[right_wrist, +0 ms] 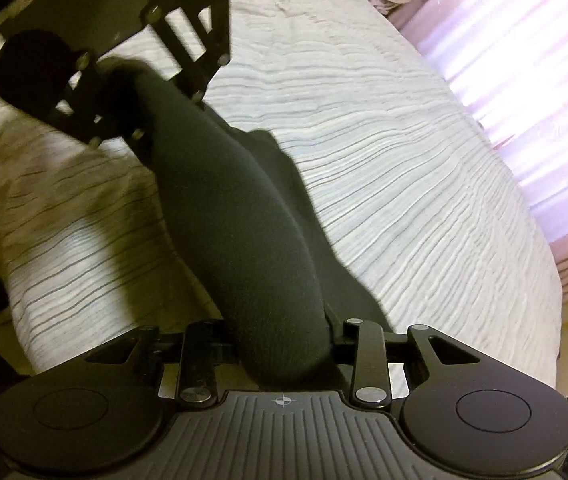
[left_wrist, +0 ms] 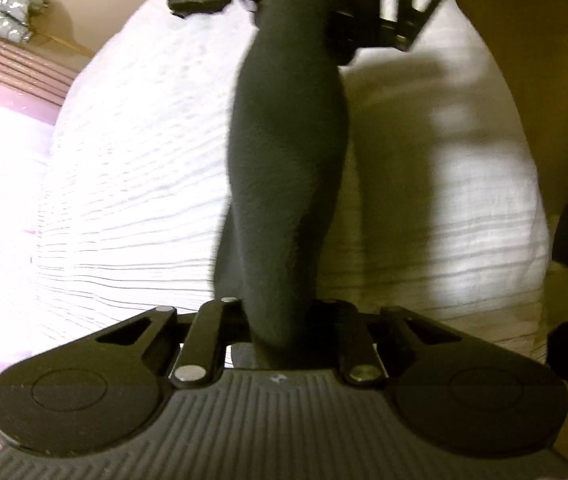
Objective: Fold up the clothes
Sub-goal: 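Carry the held sweater with both grippers and lower it onto the clothes stack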
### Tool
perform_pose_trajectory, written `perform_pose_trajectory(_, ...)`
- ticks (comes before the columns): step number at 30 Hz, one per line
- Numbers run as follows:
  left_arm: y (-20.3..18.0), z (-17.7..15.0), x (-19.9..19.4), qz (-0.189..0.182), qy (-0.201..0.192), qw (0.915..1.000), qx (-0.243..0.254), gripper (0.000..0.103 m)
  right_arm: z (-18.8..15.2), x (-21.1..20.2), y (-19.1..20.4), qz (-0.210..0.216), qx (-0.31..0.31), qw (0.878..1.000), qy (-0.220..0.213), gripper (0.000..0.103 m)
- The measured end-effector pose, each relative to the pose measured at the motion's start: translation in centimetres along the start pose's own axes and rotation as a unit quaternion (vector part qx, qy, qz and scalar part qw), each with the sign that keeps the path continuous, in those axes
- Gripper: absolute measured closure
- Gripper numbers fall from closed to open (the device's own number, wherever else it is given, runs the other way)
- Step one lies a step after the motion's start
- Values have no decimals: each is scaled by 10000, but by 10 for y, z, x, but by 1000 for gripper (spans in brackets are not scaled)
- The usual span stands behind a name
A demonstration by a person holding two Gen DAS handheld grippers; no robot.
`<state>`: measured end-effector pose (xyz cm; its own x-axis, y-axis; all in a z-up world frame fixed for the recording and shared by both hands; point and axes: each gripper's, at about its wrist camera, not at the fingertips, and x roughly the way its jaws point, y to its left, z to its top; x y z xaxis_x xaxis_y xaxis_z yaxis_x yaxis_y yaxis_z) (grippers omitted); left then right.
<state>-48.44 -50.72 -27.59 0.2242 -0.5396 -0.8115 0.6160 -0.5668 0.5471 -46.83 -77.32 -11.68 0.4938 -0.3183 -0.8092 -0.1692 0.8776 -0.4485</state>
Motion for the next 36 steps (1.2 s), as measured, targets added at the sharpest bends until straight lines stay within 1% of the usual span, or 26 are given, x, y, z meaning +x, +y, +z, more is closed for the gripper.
perform_pose_trajectory(2, 8, 6, -14, 2, -36, 10000, -48, 90, -3, -14, -8, 46, 32, 10000, -31, 69)
perform_pose_trajectory(6, 21, 20, -30, -27, -106, 9999, -96, 90, -3, -38, -20, 119, 165, 9998, -79, 69)
perform_pose_trajectory(11, 44, 44, -48, 13, -284, 9996, -72, 90, -7, -64, -44, 110, 364, 9992, -118, 69)
perform_pose_trajectory(13, 57, 54, -51, 46, -440, 9990, 19, 90, -7, -76, -55, 44, 443, 9990, -107, 70)
perform_pose_trajectory(17, 83, 73, -58, 114, -842, 9959, 298, 90, -11, -105, -72, -221, 674, 9975, -37, 69)
perform_pose_trajectory(20, 103, 87, -64, 169, -1146, 9919, 512, 90, -10, -125, -88, -505, 866, 9949, 74, 69)
perform_pose_trajectory(23, 122, 103, -71, 277, -1502, 9857, 709, 90, -10, -147, -105, -808, 1085, 9906, 217, 69)
perform_pose_trajectory(27, 134, 118, -74, 330, -1872, 9775, 916, 90, -8, -170, -116, -1154, 1267, 9844, 404, 69)
perform_pose_trajectory(31, 143, 131, -81, 217, -2129, 9689, 1243, 90, -5, -182, -117, -1317, 1302, 9810, 575, 69)
perform_pose_trajectory(33, 144, 135, -86, 204, -2224, 9656, 1330, 90, -6, -188, -118, -1373, 1320, 9796, 643, 69)
perform_pose_trajectory(36, 164, 153, -88, 372, -2378, 9596, 1454, 90, -8, -197, -123, -1472, 1340, 9776, 688, 70)
